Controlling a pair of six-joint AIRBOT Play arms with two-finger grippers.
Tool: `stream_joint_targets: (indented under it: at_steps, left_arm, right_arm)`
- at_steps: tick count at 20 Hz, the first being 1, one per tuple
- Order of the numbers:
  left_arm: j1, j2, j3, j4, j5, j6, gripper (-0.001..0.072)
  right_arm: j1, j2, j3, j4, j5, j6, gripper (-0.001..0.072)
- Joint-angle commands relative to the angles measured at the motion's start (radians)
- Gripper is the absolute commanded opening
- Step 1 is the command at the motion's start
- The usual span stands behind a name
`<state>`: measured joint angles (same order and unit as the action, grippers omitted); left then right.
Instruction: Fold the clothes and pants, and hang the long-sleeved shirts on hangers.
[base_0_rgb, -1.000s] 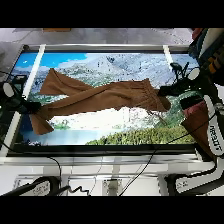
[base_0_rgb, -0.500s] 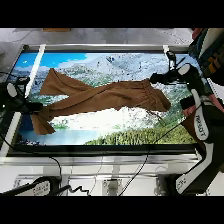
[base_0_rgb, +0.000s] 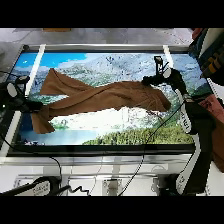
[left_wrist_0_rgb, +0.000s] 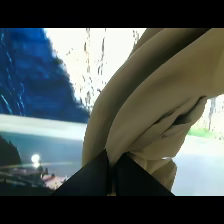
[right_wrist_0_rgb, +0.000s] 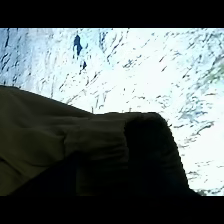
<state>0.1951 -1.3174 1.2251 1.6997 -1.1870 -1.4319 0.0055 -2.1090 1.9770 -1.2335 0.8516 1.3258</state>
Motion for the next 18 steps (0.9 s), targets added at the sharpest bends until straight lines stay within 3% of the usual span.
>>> stream_joint_targets:
  at_steps: [1, 4, 9, 11, 12, 14, 16, 18]
  left_arm:
    - [0.000, -0.005, 0.000, -0.003, 0.120, 0.000, 0.0025]
    - [0.000, -0.013, 0.000, -0.002, 0.368, 0.000, 0.0024]
    - [0.002, -0.013, 0.012, 0.086, 0.734, -0.021, 0.0022]
    - [0.026, -0.013, 0.067, 0.117, 0.809, -0.225, 0.0020]
    - [0.043, -0.013, 0.099, 0.117, 0.843, -0.275, 0.0020]
    - [0.063, -0.013, 0.172, 0.117, 0.819, -0.272, 0.0020]
    - [0.063, -0.009, 0.213, 0.117, 0.687, -0.219, 0.0021]
    - [0.054, -0.005, 0.212, 0.114, 0.492, -0.025, 0.0021]
  right_arm:
    - [0.017, -0.016, 0.013, -0.021, -0.078, 0.034, 0.0308]
    - [0.043, -0.012, 0.050, -0.021, -0.167, 0.032, 0.0028]
    - [0.043, 0.075, 0.073, -0.088, -0.281, -0.019, 0.0027]
    - [0.025, 0.134, 0.074, -0.111, -0.347, -0.022, 0.0027]
    - [0.013, 0.165, 0.074, -0.111, -0.381, -0.030, 0.0027]
    - [-0.011, 0.224, 0.074, -0.110, -0.373, -0.030, 0.0027]
    - [-0.029, 0.287, 0.070, -0.111, -0.256, -0.030, 0.0027]
    - [-0.040, 0.353, 0.055, -0.117, -0.103, -0.031, 0.0026]
